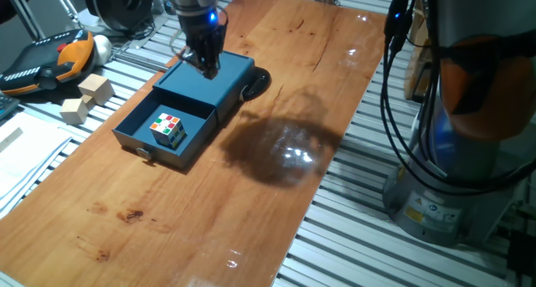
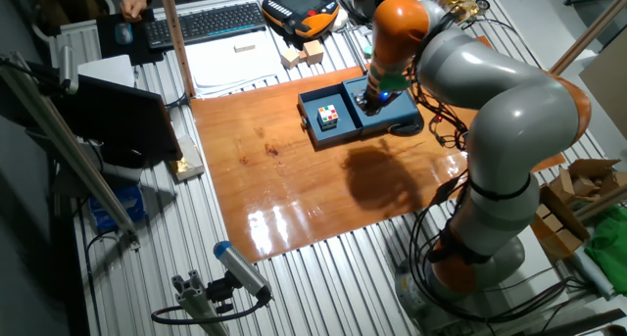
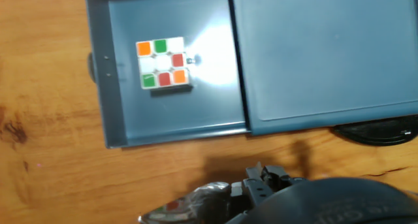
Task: Grasp the handle and close the drawer
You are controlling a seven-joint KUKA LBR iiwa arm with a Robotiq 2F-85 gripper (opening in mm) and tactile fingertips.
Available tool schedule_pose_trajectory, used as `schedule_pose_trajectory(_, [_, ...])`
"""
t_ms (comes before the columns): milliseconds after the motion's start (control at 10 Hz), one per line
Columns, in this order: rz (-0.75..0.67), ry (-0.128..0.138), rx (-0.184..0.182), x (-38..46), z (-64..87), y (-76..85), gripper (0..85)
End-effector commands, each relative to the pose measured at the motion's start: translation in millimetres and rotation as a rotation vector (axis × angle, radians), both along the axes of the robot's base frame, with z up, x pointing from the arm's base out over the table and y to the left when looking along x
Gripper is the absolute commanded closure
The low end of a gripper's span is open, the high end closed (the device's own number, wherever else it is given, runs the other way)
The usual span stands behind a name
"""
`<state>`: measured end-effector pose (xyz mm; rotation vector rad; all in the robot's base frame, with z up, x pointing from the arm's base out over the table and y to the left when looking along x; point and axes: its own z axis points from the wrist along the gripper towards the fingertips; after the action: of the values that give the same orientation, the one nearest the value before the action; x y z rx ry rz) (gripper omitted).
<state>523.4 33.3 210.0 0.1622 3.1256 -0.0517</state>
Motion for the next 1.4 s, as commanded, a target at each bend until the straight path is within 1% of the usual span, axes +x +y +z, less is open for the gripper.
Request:
schedule_pose_trajectory(0, [-0.011, -0.005, 0.002, 0.5, -4.4, 5.0, 83.0])
schedule_pose_trajectory(200, [-0.029, -0.009, 0.006, 0.9, -11.0, 13.6, 83.0])
schedule_pose_trajectory(300, [-0.041, -0.009, 0.003, 1.5, -11.8, 18.3, 83.0])
schedule_pose_trajectory(400, [-0.043, -0.011, -0.007, 2.3, -12.1, 20.8, 83.0])
schedule_pose_trajectory(700, [-0.051, -0.001, -0.012, 2.5, -12.7, 26.9, 83.0])
schedule_pose_trajectory(800, [-0.056, -0.007, -0.013, 3.1, -16.8, 31.2, 83.0])
schedule_pose_trajectory(900, [-0.067, -0.021, -0.016, 4.9, -18.6, 34.5, 83.0])
schedule_pose_trajectory(1200, [-0.084, -0.01, -0.017, 8.8, -18.3, 43.5, 83.0])
schedule_pose_trajectory(1300, [-0.09, -0.01, -0.017, 10.9, -19.8, 45.6, 83.0])
